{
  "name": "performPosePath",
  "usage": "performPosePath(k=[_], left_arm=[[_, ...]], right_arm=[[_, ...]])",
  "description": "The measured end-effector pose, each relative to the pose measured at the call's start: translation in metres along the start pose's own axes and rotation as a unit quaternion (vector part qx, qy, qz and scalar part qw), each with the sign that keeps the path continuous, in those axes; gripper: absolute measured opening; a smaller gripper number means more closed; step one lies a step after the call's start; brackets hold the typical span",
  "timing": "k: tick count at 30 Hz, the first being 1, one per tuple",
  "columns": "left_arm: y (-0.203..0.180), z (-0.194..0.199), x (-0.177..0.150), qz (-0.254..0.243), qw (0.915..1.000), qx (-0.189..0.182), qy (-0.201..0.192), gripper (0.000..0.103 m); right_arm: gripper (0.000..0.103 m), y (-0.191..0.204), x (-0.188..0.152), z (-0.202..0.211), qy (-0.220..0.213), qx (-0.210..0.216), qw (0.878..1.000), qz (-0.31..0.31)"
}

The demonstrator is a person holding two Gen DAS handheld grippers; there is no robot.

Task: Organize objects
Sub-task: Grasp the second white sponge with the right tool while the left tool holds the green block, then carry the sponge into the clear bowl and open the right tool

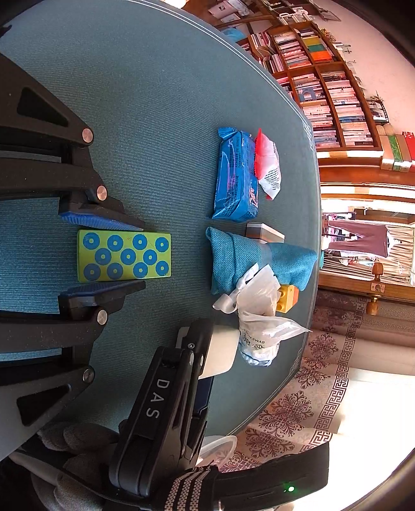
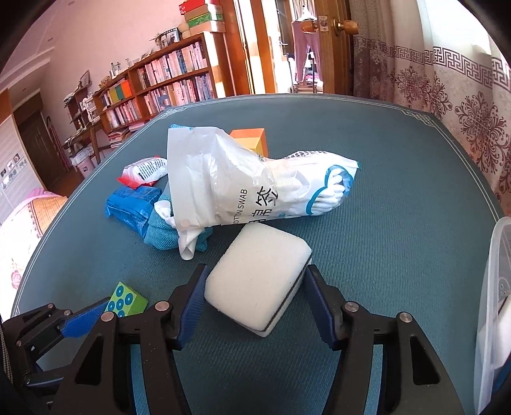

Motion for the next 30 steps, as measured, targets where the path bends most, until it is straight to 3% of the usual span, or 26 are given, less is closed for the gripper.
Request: performPosePath(k=[19,30], left_arm=[[0.008,0.009,0.003,0.022,0.9993,-0.021,-0.022,0.031],[0.007,0.007,0.004,0.02,0.9997,-0.013,-0.009,0.031]], right_arm=[[0.06,-0.022,-0.035,0.053,-0.034,-0.017,0.998,-0.047],[0.06,-0.037,-0.04,0.093,-0.072,-0.034,0.994,-0.07]])
Point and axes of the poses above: each gripper's, at about its wrist camera, not at the fingertips, and z roughly against the way its jaws point, y to its left, x to its top, the point moved 3 cm from there along -z, roughly the way its jaws point, and after that the axes turned 2 degrees about -y, right-handed, at the moved point
